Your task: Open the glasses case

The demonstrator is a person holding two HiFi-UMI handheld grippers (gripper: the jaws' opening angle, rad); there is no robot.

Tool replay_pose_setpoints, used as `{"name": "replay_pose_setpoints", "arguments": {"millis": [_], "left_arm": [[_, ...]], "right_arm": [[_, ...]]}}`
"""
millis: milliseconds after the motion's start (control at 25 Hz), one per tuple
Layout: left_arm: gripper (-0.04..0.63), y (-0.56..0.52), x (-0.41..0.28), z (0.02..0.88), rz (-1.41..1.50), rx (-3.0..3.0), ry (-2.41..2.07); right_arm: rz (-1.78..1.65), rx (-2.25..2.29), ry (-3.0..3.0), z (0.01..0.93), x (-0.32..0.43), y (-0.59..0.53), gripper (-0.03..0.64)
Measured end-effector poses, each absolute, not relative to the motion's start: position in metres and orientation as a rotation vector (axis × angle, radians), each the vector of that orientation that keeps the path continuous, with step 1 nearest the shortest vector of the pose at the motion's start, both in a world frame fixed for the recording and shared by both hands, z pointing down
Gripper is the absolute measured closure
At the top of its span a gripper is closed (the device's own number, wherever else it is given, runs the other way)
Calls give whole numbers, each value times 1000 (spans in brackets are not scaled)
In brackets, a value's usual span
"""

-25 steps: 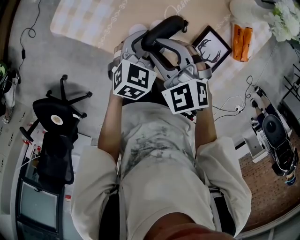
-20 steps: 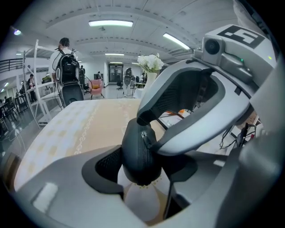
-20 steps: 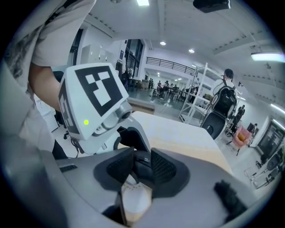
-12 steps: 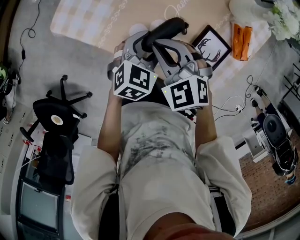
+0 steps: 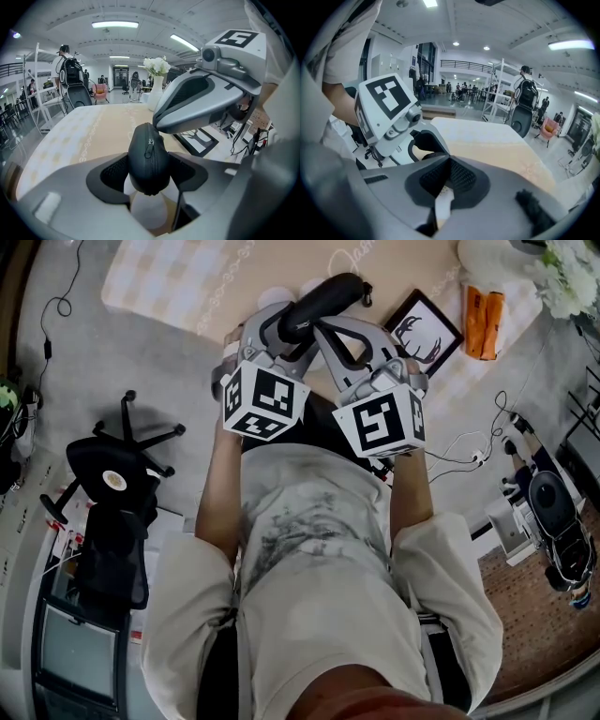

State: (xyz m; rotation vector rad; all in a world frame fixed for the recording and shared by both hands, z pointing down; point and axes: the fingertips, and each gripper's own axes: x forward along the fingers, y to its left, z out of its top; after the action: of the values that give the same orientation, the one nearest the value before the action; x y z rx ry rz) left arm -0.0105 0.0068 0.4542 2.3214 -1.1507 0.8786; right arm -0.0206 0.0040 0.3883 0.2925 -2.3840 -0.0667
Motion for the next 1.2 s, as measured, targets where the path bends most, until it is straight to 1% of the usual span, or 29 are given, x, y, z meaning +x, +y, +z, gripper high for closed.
{"name": "replay_pose_setpoints", "arguments": {"millis": [240, 320, 520, 680, 760, 800, 960, 1200], "left_arm": [[322, 8, -11, 454, 877, 2323, -1153], [322, 8, -11, 454, 877, 2323, -1153], [322, 8, -11, 456, 886, 2319, -1152], [322, 9, -13, 457, 895, 2316, -1152], [322, 9, -12, 457, 894, 2317, -1151], [322, 9, -12, 457, 892, 2318, -1150], [322, 9, -12, 457, 885, 2316, -1148], [322, 8, -11, 456, 883, 2323, -1151]], "right_arm": [[-34, 254, -2445, 382, -26, 11, 598], [-14, 232, -2464, 382, -31, 13, 509], [-90, 210, -2424, 395, -39, 17, 495], [-76, 175, -2417, 398, -42, 20, 505], [-72, 183, -2413, 398, -41, 19, 526], [-74, 194, -2410, 397, -40, 17, 569], [-81, 211, -2403, 393, -39, 14, 600], [-50, 241, -2407, 392, -34, 12, 601]]}}
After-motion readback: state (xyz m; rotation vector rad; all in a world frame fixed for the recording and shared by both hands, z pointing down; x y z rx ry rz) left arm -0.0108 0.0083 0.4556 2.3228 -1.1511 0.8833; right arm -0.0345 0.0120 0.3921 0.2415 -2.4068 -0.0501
